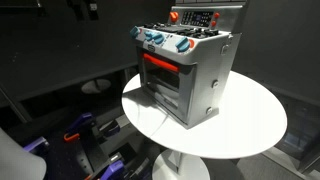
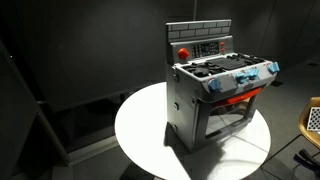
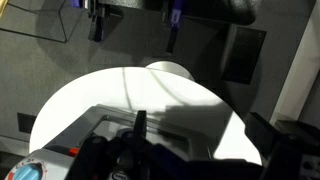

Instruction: Press the top orange button on the microwave control panel of the stove

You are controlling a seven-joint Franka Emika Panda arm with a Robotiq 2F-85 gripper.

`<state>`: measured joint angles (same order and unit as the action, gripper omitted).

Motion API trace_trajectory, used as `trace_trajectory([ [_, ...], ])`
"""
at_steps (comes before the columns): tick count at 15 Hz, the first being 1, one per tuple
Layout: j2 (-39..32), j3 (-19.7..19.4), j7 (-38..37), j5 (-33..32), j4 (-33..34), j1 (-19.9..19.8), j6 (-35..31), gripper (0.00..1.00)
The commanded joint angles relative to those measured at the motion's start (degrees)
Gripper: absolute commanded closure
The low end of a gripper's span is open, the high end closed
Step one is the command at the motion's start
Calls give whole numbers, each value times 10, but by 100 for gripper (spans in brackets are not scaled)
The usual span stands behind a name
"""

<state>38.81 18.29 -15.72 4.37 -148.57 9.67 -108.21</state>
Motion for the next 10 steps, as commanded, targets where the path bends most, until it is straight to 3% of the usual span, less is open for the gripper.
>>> trace_trajectory([
  [1, -2, -6, -4, -4, 1, 7, 1, 0],
  [5, -2, -6, -4, -4, 1, 7, 1, 0],
  [10, -19, -7, -33, -32, 36, -26, -52, 0],
])
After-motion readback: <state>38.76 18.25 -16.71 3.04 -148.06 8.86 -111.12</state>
